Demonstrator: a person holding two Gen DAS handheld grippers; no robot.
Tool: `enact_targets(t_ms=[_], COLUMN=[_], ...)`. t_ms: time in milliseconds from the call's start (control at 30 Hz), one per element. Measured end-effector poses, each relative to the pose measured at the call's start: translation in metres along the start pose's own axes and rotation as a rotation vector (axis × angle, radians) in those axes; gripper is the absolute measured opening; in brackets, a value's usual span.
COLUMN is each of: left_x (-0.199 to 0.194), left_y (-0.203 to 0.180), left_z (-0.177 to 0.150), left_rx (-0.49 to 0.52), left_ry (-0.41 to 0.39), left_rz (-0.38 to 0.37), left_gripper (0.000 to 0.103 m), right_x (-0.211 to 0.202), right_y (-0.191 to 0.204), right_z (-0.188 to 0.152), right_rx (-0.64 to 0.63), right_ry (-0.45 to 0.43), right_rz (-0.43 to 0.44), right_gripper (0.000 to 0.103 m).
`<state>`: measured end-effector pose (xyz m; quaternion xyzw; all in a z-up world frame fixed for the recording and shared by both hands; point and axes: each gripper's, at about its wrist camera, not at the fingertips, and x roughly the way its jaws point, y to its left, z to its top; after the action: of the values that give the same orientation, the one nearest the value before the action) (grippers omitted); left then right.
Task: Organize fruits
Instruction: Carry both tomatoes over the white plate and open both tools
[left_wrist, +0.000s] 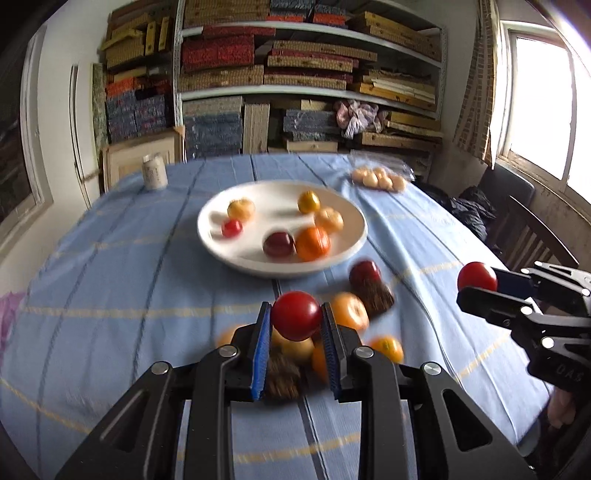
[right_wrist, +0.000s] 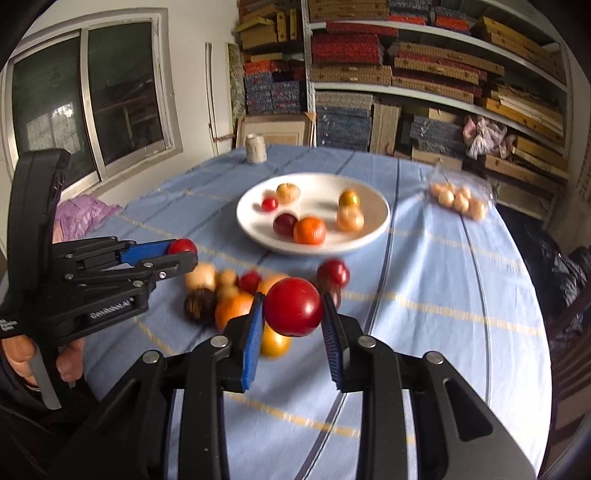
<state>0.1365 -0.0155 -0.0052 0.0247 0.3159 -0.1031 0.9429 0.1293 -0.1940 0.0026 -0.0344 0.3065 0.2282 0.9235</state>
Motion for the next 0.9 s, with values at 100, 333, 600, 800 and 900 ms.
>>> enact_targets(t_ms=[100,333,600,800,900], left_x=[0.010,0.063,0.159,0.201,0.203], left_y=[0.005,0.024,0.046,0.055,0.057], left_z=[0.022,0.071,0.098,0.106,0.108], left_rx=[0.009,-0.003,-0.028,-0.030,-0.030], left_ry=[-0.016,0.012,0.109,0.158,0.156], left_rz=[0.015,0.017,0.029,0.053,0.045], left_gripper=[0.027,0.027,0.027,0.027,0.040], right_x=[0.011,0.084,0.188,0.241,0.248], right_y=[-0.009,-0.042,-0.078,-0.094,-0.096], right_z=[0.025,0.087,0.120,0.126,0.124], right_rx=[0.003,0.026,0.059,0.069,0.060], right_ry=[-0.002,0.060,0.150,0.205,0.206], right_rz=[0.028,0.024,-0.035,-0.074,-0.087], right_gripper=[0.029,0.029,0.029,0.029,0.031])
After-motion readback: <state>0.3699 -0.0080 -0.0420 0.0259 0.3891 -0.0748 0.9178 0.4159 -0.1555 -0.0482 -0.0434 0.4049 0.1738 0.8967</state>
